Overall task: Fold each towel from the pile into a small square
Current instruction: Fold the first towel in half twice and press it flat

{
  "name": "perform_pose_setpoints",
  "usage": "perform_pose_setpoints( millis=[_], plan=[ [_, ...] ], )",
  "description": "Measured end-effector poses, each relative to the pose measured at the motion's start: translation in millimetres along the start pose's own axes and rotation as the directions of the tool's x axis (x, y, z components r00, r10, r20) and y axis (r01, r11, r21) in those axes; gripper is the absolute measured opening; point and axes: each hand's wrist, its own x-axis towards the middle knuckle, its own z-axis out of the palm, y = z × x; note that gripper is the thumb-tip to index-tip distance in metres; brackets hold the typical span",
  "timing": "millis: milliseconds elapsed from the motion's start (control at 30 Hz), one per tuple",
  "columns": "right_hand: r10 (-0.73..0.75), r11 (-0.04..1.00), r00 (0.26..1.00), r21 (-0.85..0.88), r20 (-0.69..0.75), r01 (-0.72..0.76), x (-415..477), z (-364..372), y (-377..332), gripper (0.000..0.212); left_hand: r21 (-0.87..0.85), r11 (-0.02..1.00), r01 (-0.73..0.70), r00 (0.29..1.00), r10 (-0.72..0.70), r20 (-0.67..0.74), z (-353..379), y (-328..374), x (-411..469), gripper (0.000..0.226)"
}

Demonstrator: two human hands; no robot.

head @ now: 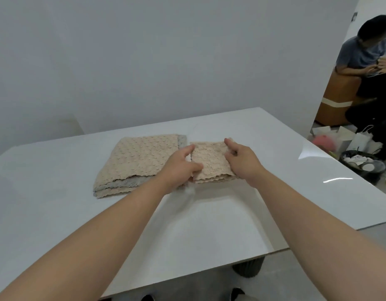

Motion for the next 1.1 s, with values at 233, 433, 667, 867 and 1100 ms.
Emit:
perform_pose_setpoints(
  millis=[233, 433, 667, 867, 1100],
  plan=[
    [-0.004, 0.990, 1.000, -0.144, -0.027, 0.000, 120, -11, 22, 0.052, 0.109, 0.994, -0.028, 0.994, 0.039, -0.102, 21, 6, 127, 0.073],
    [-0.052, 0.892, 0.998, -0.448, 0.042, 0.066, 213, 1, 43, 0.055, 0.242, 0.970, 0.035, 0.994, -0.008, -0.111, 24, -6, 229, 0.074],
    [-0.058, 0.790, 0.994, -0.604, 0.097, 0.105, 294, 22, 63, 0.056, 0.398, 0.914, 0.076, 0.986, -0.010, -0.165, 24, -32, 309, 0.038],
    [-0.054, 0.741, 0.994, -0.663, 0.098, 0.106, 328, 21, 63, 0.060, 0.504, 0.860, 0.079, 0.979, 0.028, -0.202, 23, -41, 338, 0.032],
    [-0.013, 0.702, 0.994, -0.707, 0.109, 0.087, 338, 27, 71, 0.062, 0.584, 0.781, 0.221, 0.964, -0.082, -0.254, 43, -25, 348, 0.017]
  ],
)
